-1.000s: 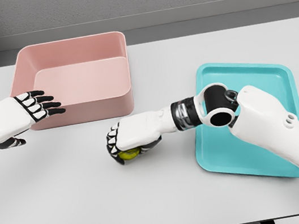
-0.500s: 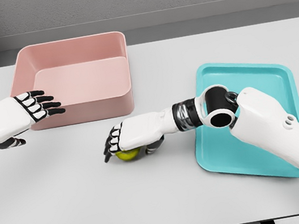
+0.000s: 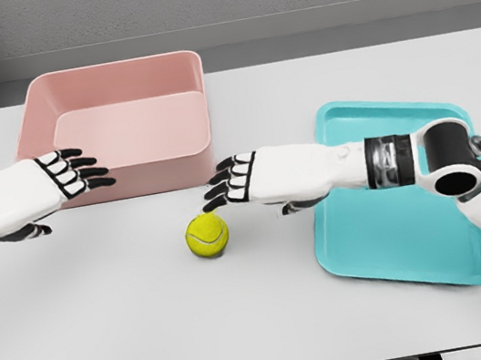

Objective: Put the tennis from the blue tray into the pink basket with both arms

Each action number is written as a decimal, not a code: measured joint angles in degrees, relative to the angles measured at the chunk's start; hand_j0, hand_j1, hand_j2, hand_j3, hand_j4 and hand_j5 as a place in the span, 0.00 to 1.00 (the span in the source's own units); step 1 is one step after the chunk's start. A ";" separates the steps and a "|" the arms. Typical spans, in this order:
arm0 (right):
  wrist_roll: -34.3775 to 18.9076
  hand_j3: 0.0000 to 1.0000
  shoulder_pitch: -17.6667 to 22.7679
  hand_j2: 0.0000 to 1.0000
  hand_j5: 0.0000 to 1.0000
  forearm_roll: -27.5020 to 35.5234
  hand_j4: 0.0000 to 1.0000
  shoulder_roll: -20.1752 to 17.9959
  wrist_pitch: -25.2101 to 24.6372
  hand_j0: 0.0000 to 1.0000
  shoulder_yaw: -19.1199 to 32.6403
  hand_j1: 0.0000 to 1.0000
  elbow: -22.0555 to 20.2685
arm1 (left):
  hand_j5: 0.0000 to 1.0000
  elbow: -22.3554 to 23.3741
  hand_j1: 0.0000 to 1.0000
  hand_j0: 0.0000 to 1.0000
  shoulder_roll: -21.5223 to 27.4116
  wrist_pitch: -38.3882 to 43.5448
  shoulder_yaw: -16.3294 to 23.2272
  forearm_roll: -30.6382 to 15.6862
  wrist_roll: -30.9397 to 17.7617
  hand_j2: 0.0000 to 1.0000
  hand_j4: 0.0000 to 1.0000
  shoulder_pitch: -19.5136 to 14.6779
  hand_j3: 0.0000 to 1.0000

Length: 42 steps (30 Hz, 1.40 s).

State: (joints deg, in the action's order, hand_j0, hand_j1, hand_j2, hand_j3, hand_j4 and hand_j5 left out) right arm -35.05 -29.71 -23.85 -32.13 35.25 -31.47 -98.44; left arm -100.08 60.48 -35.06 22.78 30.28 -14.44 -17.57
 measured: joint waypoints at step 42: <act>0.02 1.00 28.31 1.00 1.00 18.33 1.00 -0.88 -0.07 1.00 42.79 1.00 -2.69 | 1.00 4.29 1.00 1.00 -17.50 -0.01 25.55 3.96 -1.32 1.00 1.00 -16.44 1.00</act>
State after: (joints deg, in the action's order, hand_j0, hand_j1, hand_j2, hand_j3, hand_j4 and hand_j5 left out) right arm -35.03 -1.41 -5.52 -33.01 35.17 11.32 -101.13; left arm -95.79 42.98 -35.08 48.32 34.25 -15.75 -34.01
